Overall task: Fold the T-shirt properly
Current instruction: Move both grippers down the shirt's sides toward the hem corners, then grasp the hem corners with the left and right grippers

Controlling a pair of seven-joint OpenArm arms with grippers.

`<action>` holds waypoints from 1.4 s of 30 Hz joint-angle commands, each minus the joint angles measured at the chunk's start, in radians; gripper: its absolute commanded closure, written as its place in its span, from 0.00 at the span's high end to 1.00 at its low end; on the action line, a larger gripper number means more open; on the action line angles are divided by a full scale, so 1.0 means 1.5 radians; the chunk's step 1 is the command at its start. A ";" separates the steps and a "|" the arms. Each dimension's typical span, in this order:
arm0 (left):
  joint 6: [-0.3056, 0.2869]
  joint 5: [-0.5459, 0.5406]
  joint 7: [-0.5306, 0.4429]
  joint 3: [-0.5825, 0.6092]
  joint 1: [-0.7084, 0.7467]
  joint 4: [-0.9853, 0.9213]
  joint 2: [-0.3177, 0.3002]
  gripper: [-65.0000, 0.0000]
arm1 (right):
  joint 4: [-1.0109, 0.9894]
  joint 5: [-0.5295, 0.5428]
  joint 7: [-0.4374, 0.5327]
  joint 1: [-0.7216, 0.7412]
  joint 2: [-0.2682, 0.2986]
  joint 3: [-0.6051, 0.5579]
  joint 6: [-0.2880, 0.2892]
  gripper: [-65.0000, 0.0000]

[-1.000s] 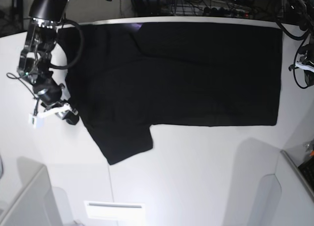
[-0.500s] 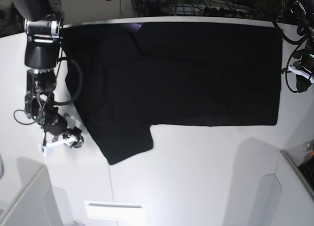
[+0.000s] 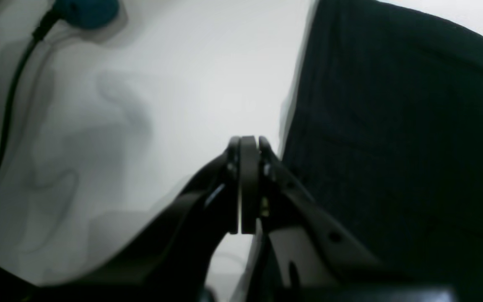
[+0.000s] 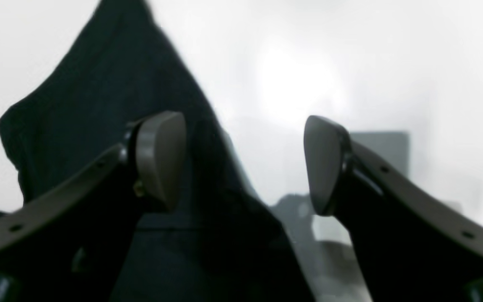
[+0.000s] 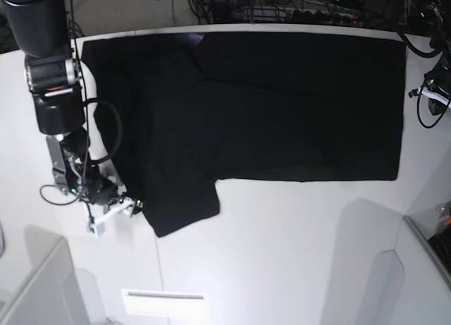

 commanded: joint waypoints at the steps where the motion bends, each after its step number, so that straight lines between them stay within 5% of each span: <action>1: 0.000 -0.008 -0.017 -0.006 -0.006 0.002 -0.017 0.00 | 0.008 0.004 -0.001 0.018 0.008 -0.011 0.006 0.64; 12: 0.002 -0.008 -0.015 0.000 -0.030 -0.017 -0.017 0.00 | 0.008 0.005 -0.001 -0.015 -0.013 -0.075 0.007 0.62; 22: 0.004 -0.008 -0.015 0.001 -0.104 -0.105 -0.036 0.00 | 0.008 0.004 -0.001 -0.017 -0.016 -0.070 0.007 0.13; 24: 0.001 -0.008 -0.015 0.001 -0.125 -0.117 -0.036 0.25 | 0.006 0.005 -0.001 -0.017 -0.016 -0.068 0.007 0.00; 26: 0.001 -0.008 -0.015 0.001 -0.143 -0.129 -0.044 0.52 | 0.006 0.005 -0.001 -0.017 -0.015 -0.067 0.007 0.00; 29: 0.001 -0.008 -0.015 0.011 -0.179 -0.159 -0.057 0.78 | 0.006 0.005 -0.001 -0.017 -0.015 -0.067 0.006 0.00; 38: 0.001 -0.008 -0.023 0.204 -0.358 -0.387 -0.132 0.76 | 0.008 0.005 -0.001 -0.016 -0.015 -0.067 0.006 0.00; 42: 0.004 -0.008 -0.093 0.280 -0.410 -0.463 -0.139 0.76 | 0.008 0.005 -0.001 -0.015 -0.016 -0.067 0.006 0.00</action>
